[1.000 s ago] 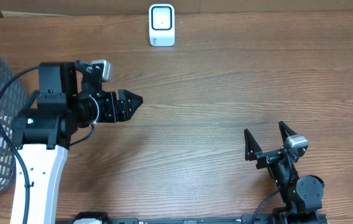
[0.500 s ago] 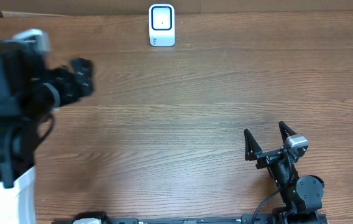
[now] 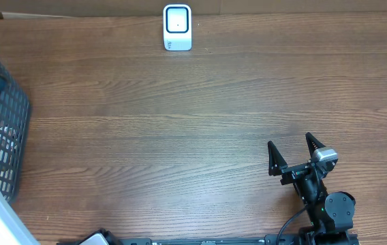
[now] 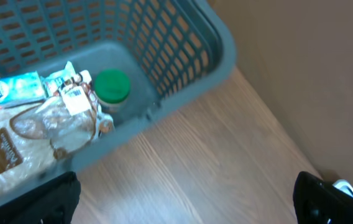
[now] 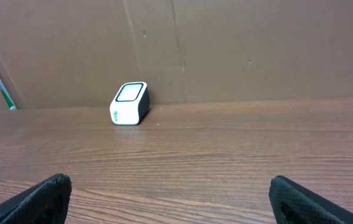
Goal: Scan the item barcode
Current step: 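Move the left gripper over the grey basket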
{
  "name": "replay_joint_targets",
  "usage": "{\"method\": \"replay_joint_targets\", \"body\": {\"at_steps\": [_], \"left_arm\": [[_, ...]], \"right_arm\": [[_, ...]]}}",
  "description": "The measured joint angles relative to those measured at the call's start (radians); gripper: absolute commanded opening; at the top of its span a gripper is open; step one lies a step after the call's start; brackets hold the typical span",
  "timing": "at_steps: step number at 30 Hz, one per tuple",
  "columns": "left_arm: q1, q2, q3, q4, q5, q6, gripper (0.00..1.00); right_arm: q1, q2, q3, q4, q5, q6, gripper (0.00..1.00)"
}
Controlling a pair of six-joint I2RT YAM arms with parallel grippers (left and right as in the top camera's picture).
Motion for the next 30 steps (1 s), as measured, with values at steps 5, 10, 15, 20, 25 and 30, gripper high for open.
{"method": "replay_joint_targets", "body": {"at_steps": [5, 10, 15, 20, 25, 30], "left_arm": [[0.077, 0.093, 0.0, 0.081, 0.015, -0.014, 1.0], [0.175, 0.111, 0.0, 0.168, 0.021, -0.006, 0.98], [0.24, 0.133, 0.002, 0.151, 0.016, 0.027, 0.95], [0.29, 0.218, 0.002, 0.084, 0.005, 0.045, 0.92], [0.358, 0.297, 0.002, 0.054, -0.003, 0.072, 0.91], [0.405, 0.325, 0.002, 0.055, -0.01, 0.095, 0.99]], "right_arm": [[0.0, 0.0, 0.0, 0.0, 0.0, 0.0, 1.0], [0.0, 0.0, 0.0, 0.0, 0.0, 0.0, 1.0], [0.0, 0.0, 0.0, 0.0, 0.0, 0.0, 1.0], [0.0, 0.0, 0.0, 0.0, 0.0, 0.0, 1.0], [0.0, 0.0, 0.0, 0.0, 0.0, 0.0, 1.0], [0.0, 0.0, 0.0, 0.0, 0.0, -0.001, 1.0]]}}
